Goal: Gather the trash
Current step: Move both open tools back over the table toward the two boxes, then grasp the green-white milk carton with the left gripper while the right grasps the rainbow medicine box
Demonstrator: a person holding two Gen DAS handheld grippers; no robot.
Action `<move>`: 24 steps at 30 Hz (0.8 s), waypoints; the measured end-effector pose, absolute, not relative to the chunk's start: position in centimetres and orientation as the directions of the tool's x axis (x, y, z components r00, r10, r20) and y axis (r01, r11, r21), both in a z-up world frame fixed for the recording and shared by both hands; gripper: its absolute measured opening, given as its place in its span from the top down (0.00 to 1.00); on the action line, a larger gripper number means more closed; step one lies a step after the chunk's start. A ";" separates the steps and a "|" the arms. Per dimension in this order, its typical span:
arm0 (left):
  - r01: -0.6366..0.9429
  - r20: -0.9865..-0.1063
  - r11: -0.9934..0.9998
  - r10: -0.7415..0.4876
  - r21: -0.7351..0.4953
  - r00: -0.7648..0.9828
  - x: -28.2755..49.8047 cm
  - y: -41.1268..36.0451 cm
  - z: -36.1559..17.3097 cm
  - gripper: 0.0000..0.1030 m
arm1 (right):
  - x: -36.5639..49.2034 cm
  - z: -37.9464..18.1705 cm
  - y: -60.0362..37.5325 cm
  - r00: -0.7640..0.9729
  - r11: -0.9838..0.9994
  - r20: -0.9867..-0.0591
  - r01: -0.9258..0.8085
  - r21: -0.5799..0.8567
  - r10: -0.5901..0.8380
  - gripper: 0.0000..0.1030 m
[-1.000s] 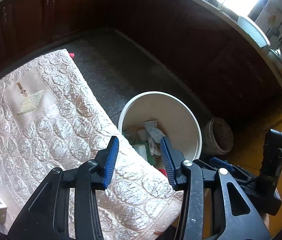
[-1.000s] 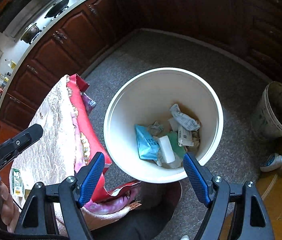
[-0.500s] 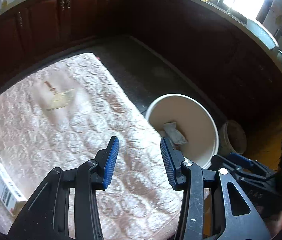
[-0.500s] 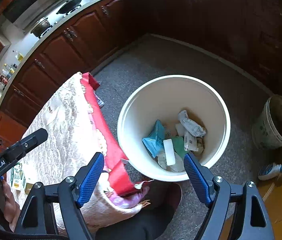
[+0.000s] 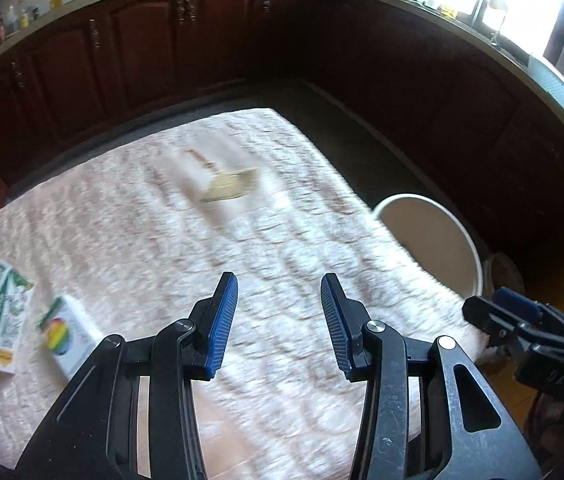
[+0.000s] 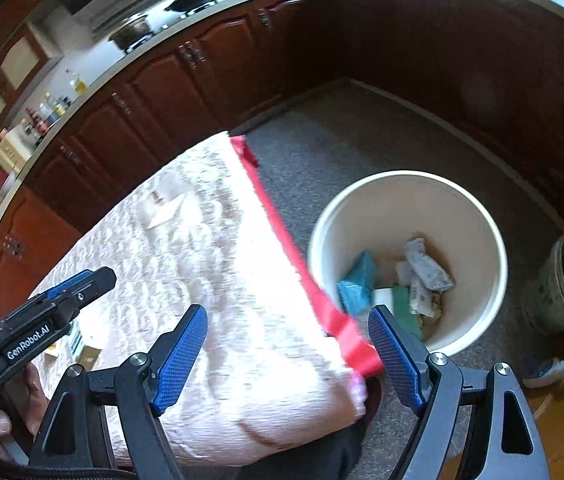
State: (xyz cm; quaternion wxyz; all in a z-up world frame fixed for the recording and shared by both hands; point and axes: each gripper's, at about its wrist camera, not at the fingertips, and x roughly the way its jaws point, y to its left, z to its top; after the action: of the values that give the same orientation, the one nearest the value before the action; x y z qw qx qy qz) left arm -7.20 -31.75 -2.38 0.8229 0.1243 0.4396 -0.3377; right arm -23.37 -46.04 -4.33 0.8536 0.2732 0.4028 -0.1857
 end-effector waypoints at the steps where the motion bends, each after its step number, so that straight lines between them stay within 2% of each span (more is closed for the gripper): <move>1: 0.658 -0.808 0.748 -0.439 -0.087 0.393 -6.9 -31.0 -2.4 0.60 | -23.1 -4.3 -45.6 0.608 0.787 -0.789 0.530 0.316 -0.092 0.22; 4: 0.633 -0.812 0.769 -0.425 -0.090 0.400 -6.0 -28.4 -2.4 0.57 | -21.8 -4.2 -43.8 0.610 0.809 -0.790 0.497 0.314 -0.068 0.22; 6: 0.611 -0.815 0.785 -0.421 -0.106 0.399 -5.1 -26.3 -2.4 0.48 | -20.8 -4.2 -42.3 0.611 0.827 -0.791 0.466 0.315 -0.042 0.21; 9: 0.579 -0.814 0.808 -0.408 -0.111 0.414 -3.9 -23.1 -2.5 0.42 | -19.1 -4.2 -40.2 0.609 0.852 -0.793 0.418 0.314 -0.006 0.16; 17: 0.499 -0.845 0.867 -0.278 -0.015 0.457 0.6 -13.8 -3.5 0.42 | -14.4 -5.2 -34.4 0.577 0.908 -0.808 0.268 0.323 0.117 0.16; 24: 0.471 -0.863 0.881 -0.209 0.039 0.461 4.5 -9.7 -4.9 0.41 | -9.4 -6.3 -29.1 0.532 0.939 -0.822 0.134 0.317 0.202 0.16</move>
State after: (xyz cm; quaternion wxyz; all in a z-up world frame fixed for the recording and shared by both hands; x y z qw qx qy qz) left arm 4.48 -9.68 -4.92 0.8436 0.1372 0.4785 -0.2014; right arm -9.38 -29.13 -6.34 0.8577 0.1738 0.4834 0.0199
